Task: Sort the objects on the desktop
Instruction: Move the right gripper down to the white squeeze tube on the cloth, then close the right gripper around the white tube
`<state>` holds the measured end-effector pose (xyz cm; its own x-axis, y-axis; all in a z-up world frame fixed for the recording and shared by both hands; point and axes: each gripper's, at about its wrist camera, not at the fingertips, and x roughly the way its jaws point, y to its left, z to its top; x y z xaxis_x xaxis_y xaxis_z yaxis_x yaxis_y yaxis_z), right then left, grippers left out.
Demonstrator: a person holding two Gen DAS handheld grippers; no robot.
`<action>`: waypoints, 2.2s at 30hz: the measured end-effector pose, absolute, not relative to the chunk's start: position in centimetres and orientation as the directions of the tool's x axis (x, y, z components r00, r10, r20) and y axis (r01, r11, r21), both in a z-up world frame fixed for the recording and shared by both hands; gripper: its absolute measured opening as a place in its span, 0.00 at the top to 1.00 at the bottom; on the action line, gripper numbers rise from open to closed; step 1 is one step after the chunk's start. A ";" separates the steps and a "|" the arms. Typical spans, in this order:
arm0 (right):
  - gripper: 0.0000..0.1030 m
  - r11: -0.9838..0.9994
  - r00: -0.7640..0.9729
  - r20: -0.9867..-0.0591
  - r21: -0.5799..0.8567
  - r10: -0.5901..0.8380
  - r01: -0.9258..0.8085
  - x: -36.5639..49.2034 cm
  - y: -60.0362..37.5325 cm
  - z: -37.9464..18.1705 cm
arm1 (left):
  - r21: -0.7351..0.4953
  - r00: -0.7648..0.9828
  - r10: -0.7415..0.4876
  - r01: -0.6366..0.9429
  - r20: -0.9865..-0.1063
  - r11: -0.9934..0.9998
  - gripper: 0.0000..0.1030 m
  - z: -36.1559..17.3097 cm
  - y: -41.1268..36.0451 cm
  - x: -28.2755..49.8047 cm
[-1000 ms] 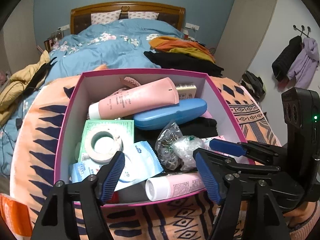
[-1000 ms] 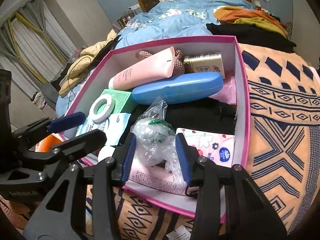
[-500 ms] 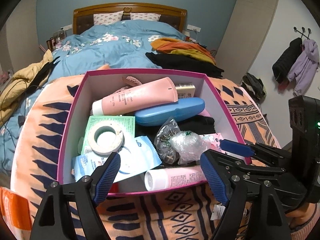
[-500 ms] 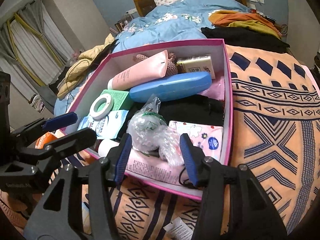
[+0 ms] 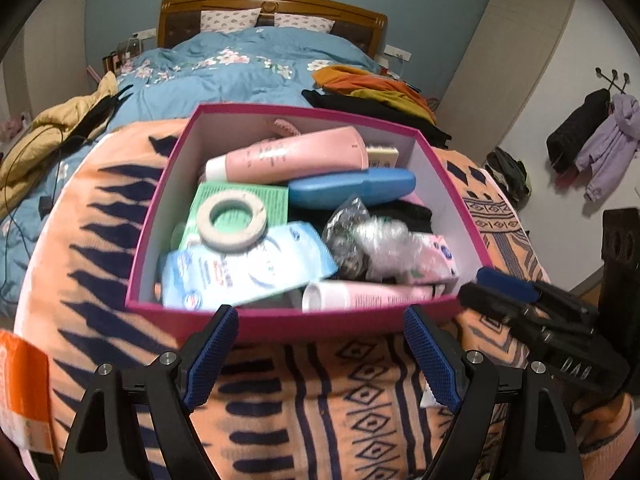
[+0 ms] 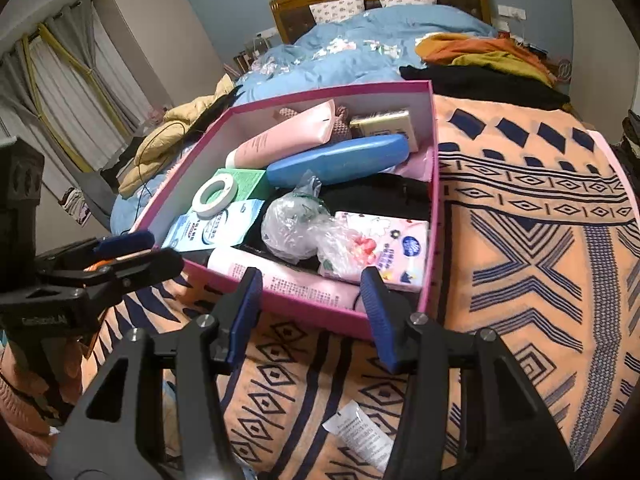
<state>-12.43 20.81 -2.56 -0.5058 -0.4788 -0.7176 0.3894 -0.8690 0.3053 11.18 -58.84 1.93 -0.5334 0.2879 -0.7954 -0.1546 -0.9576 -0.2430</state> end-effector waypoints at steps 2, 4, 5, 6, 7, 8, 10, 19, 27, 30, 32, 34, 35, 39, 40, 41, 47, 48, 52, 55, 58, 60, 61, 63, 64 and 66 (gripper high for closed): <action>0.48 -0.866 -0.510 -0.709 0.315 -0.487 0.389 -12.0 21.3 -2.3 | -0.249 -0.524 0.293 -0.156 -0.799 -0.956 0.16 1.7 -59.0 11.8; 0.48 -0.866 -0.515 -0.705 0.316 -0.488 0.387 -11.6 21.7 -2.0 | -0.256 -0.513 0.302 -0.160 -0.803 -0.953 0.16 1.5 -59.0 12.6; 0.48 -0.867 -0.520 -0.702 0.314 -0.486 0.386 -11.4 21.9 -1.9 | -0.261 -0.506 0.309 -0.165 -0.805 -0.951 0.16 1.3 -59.0 12.8; 0.48 -0.866 -0.517 -0.704 0.317 -0.488 0.387 -11.1 22.0 -1.9 | -0.268 -0.496 0.318 -0.171 -0.808 -0.948 0.16 1.1 -58.8 13.2; 0.48 -0.865 -0.513 -0.705 0.319 -0.489 0.387 -10.9 22.2 -1.9 | -0.276 -0.482 0.329 -0.180 -0.812 -0.944 0.16 0.8 -58.6 13.5; 0.48 -0.864 -0.509 -0.707 0.321 -0.491 0.387 -10.6 22.4 -2.0 | -0.284 -0.467 0.341 -0.188 -0.816 -0.940 0.16 0.5 -58.3 13.9; 0.48 -0.864 -0.497 -0.716 0.323 -0.490 0.386 -10.0 22.7 -2.4 | -0.294 -0.433 0.358 -0.209 -0.828 -0.933 0.16 -0.2 -57.6 14.5; 0.48 -0.891 -0.414 -0.791 0.370 -0.451 0.264 -6.8 26.4 -7.1 | -0.302 -0.274 0.396 -0.329 -0.876 -0.895 0.16 -3.7 -52.1 16.2; 0.48 -0.891 -0.386 -0.807 0.437 -0.447 0.119 -4.4 30.6 -9.6 | -0.291 -0.208 0.404 -0.421 -0.891 -0.859 0.16 -5.2 -48.2 15.6; 0.48 -0.883 -0.377 -0.808 0.464 -0.453 0.067 -3.7 31.9 -10.4 | -0.290 -0.186 0.401 -0.437 -0.897 -0.852 0.16 -5.8 -47.0 15.2; 0.48 -0.876 -0.367 -0.807 0.480 -0.463 0.049 -3.5 32.2 -10.9 | -0.279 -0.183 0.394 -0.450 -0.901 -0.848 0.16 -6.2 -46.2 15.1; 0.48 -0.870 -0.360 -0.806 0.492 -0.470 0.035 -3.3 32.4 -11.4 | -0.275 -0.172 0.392 -0.470 -0.904 -0.839 0.16 -6.5 -45.7 15.1; 0.48 -0.868 -0.357 -0.806 0.496 -0.473 0.031 -3.3 32.4 -11.6 | -0.269 -0.169 0.388 -0.477 -0.906 -0.836 0.16 -6.7 -45.5 15.0; 0.48 -0.853 -0.345 -0.799 0.521 -0.492 0.011 -3.1 32.6 -12.5 | -0.276 -0.141 0.386 -0.487 -0.912 -0.829 0.16 -7.4 -45.0 14.8; 0.48 -0.847 -0.349 -0.793 0.532 -0.500 0.006 -3.1 32.7 -12.6 | -0.283 -0.134 0.391 -0.488 -0.910 -0.826 0.16 -7.5 -44.9 14.7; 0.48 -0.840 -0.352 -0.786 0.543 -0.508 0.000 -3.1 32.8 -12.7 | -0.290 -0.130 0.397 -0.488 -0.908 -0.823 0.16 -7.5 -44.9 14.7; 0.49 -0.828 -0.365 -0.772 0.561 -0.521 -0.006 -3.2 32.9 -12.7 | -0.333 -0.104 0.433 -0.491 -0.895 -0.805 0.17 -7.5 -44.9 14.6; 0.51 -0.826 -0.366 -0.770 0.563 -0.522 -0.007 -3.2 32.9 -12.7 | -0.340 -0.100 0.439 -0.491 -0.893 -0.802 0.17 -7.5 -44.9 14.6; 0.67 -0.825 -0.359 -0.766 0.564 -0.533 0.023 -3.2 32.1 -12.3 | -0.367 -0.082 0.462 -0.492 -0.883 -0.789 0.29 -7.5 -44.9 14.6; 0.69 -0.837 -0.363 -0.772 0.546 -0.522 0.043 -3.2 31.5 -12.0 | -0.387 -0.070 0.478 -0.489 -0.876 -0.782 0.30 -7.5 -44.9 14.5; 0.69 -0.817 -0.351 -0.758 0.575 -0.550 0.038 -3.4 31.5 -12.4 | -0.404 -0.063 0.486 -0.468 -0.872 -0.786 0.30 -7.7 -45.5 14.2; 0.68 -0.821 -0.343 -0.764 0.569 -0.547 0.042 -3.6 31.1 -12.5 | -0.412 -0.061 0.489 -0.455 -0.870 -0.790 0.30 -7.8 -46.0 14.0; 0.66 -0.826 -0.338 -0.769 0.562 -0.542 0.045 -3.8 30.9 -12.6 | -0.416 -0.062 0.491 -0.446 -0.869 -0.793 0.30 -7.8 -46.3 13.9; 0.64 -0.836 -0.329 -0.780 0.545 -0.531 0.057 -4.0 30.4 -12.6 | -0.422 -0.067 0.492 -0.421 -0.868 -0.803 0.30 -8.0 -46.9 13.5; 0.64 -0.842 -0.327 -0.786 0.535 -0.525 0.065 -4.1 30.2 -12.6 | -0.428 -0.068 0.494 -0.408 -0.867 -0.806 0.30 -8.1 -47.2 13.4; 0.64 -0.859 -0.325 -0.800 0.503 -0.504 0.091 -4.4 29.6 -12.4 | -0.437 -0.072 0.498 -0.383 -0.864 -0.814 0.30 -8.2 -47.8 13.0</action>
<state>-4.35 29.61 -12.40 -0.3254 -0.5035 -0.8004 0.0915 -0.8592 0.5034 12.97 -47.77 -8.22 -0.0716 0.4976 -0.8644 -0.3826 -0.8141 -0.4370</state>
